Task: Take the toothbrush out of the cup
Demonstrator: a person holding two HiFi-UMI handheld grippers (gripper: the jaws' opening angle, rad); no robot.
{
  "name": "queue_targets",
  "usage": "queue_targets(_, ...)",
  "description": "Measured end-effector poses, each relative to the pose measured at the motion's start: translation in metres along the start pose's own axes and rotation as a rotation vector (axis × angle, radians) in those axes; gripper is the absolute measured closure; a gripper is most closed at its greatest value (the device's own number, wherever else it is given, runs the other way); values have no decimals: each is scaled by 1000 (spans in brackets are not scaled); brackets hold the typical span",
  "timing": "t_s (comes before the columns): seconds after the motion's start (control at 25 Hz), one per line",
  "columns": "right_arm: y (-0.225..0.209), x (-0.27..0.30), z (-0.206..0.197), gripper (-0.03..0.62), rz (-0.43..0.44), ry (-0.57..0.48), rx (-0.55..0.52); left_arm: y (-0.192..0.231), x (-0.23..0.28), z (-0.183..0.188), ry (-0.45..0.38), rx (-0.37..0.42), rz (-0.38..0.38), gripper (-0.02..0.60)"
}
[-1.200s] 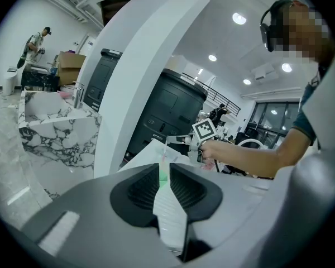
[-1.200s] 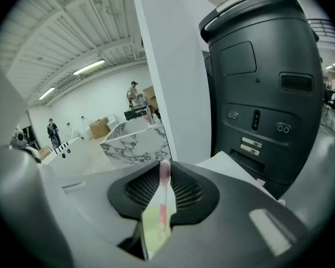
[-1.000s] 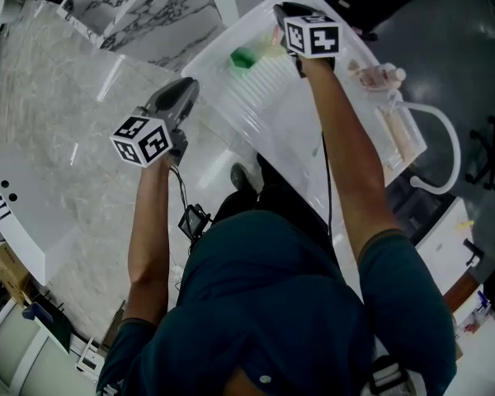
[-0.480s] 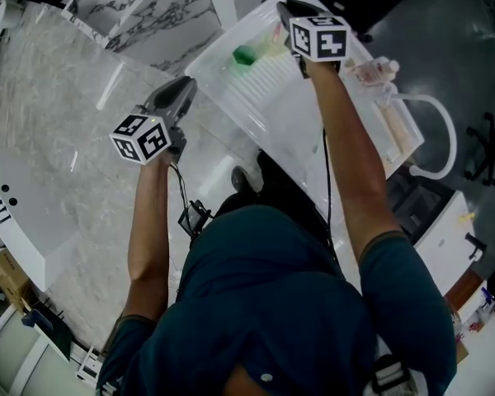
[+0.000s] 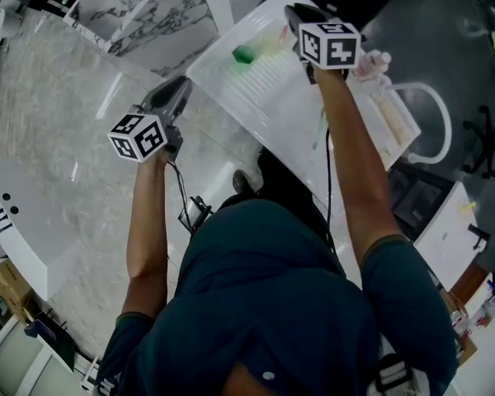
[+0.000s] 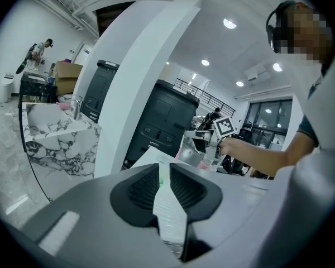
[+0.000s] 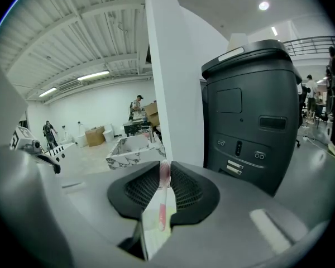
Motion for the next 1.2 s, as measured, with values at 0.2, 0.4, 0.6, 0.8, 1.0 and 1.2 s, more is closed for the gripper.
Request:
queue_targets(0.2,2,-25,-1,523,-26,-7,8,-1,-6,3,0,10,-12,526)
queue_targets(0.4,5,-48,-2,522,-51,-17,12,-3,-9,4,5,23,-24,526)
queue_targets(0.6,8,-67,-11,521,-64,-13,22,-6,-9,7,10,35,-40,526)
queue_targets(0.8,11,-85,-17,520,-73,-13,23,-11,-6,11,12,48,-57,526)
queue_targets(1.0,9,-103,-20,519,-99,-18,26,-16,-3,13,13,55,-72,526)
queue_targets(1.2,5,-114,-27,520,-119,-9,40,-18,0,11,15,53,-81,526)
Point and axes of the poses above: the fingertips, and each gripper's own axes: x forward along the fingers, y to its left, z out of its top, the point moved 5 cm from there along -x, backward along the fingers, and after that the axes turned 11 degrees about -x, right-handed, at the moved point
